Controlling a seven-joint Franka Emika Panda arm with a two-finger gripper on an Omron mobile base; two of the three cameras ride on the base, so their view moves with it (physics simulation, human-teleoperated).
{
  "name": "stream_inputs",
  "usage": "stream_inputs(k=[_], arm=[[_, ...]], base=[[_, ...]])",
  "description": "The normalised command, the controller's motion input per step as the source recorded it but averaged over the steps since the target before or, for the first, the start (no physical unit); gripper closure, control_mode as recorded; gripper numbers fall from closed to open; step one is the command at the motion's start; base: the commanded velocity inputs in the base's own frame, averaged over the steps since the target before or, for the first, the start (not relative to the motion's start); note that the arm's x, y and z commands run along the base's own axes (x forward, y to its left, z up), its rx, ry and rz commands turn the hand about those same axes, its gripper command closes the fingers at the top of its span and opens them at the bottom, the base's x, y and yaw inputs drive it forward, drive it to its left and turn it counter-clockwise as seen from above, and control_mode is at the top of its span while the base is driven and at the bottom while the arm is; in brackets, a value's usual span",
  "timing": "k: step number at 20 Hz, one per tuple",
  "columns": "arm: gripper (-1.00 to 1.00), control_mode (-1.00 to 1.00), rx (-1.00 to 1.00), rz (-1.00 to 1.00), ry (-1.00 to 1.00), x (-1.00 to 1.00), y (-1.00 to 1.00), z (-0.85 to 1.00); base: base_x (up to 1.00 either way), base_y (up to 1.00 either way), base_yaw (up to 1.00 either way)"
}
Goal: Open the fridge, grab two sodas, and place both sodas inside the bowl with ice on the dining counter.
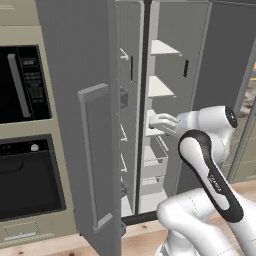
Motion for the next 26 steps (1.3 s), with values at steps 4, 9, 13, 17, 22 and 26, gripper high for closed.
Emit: stream_inputs(k=[4, 9, 13, 17, 22, 26], arm=[[-1.0, -1.0, 0.35, 0.11, 0.19, 0.55, 0.1, -0.36], [-1.0, -1.0, 0.23, 0.12, 0.18, 0.7, 0.21, -0.04], [-1.0, -1.0, 0.12, 0.12, 0.14, 0.72, 0.49, -0.11], [-1.0, -1.0, 0.12, 0.11, 0.13, 0.67, 0.47, -0.04], [-1.0, -1.0, 0.06, 0.1, 0.05, 0.16, 0.73, -0.01], [-1.0, -1.0, 0.01, 0.09, 0.01, 0.0, 0.89, 0.0]], base=[[0.0, 0.0, 0.0], [0.0, 0.0, 0.0], [0.0, 0.0, 0.0], [0.0, 0.0, 0.0], [0.0, 0.0, 0.0], [0.0, 0.0, 0.0]])
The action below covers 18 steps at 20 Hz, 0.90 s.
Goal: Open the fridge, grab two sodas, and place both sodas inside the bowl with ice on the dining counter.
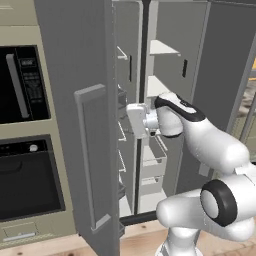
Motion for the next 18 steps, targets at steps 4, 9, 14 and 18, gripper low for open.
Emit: stream_inputs(k=[4, 9, 14, 18], arm=[[-1.0, -1.0, 0.0, 0.1, 0.0, -0.17, 0.97, 0.0], [-1.0, -1.0, 0.0, 0.1, 0.01, -0.24, 1.0, 0.0], [-1.0, -1.0, 0.0, 0.06, 0.0, -0.14, 1.0, 0.04], [-1.0, -1.0, 0.0, 0.01, 0.0, -0.1, 0.99, 0.12]], base=[[0.0, 0.0, 0.0], [0.0, 0.0, 0.0], [0.0, 0.0, 0.0], [0.0, 0.0, 0.0]])
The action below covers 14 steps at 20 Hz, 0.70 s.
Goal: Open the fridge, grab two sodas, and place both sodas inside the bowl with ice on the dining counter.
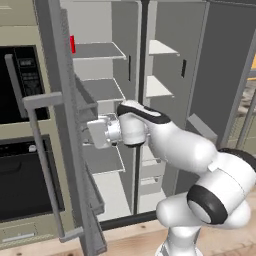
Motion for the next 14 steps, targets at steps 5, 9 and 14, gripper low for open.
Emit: stream_inputs(k=[5, 9, 14], arm=[[-1.0, -1.0, 0.0, 0.0, 0.0, -0.03, 0.88, 0.22], [-1.0, -1.0, 0.0, -0.03, 0.0, 0.0, 0.87, 0.16], [-1.0, -1.0, 0.0, -0.05, -0.01, -0.16, 0.56, 0.12]], base=[[0.0, 0.0, 0.0], [0.0, 0.0, 0.0], [0.0, 0.0, 0.0]])
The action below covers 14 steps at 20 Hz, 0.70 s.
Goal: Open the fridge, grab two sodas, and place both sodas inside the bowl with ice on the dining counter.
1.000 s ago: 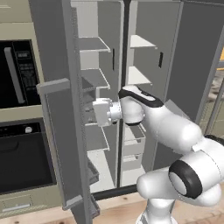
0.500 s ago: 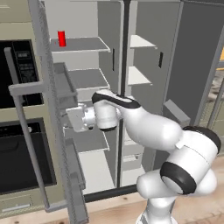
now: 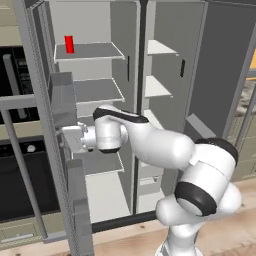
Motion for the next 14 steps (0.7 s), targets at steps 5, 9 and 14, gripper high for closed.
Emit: stream_inputs(k=[5, 9, 14], arm=[[-1.0, -1.0, -0.03, -0.15, -0.13, -0.75, -0.37, 0.19], [-1.0, -1.0, -0.02, -0.24, -0.05, -0.57, -0.67, 0.54], [-1.0, -1.0, -0.05, -0.32, 0.0, -0.43, -0.69, 0.58]], base=[[0.0, 0.0, 0.0], [0.0, 0.0, 0.0], [0.0, 0.0, 0.0]])
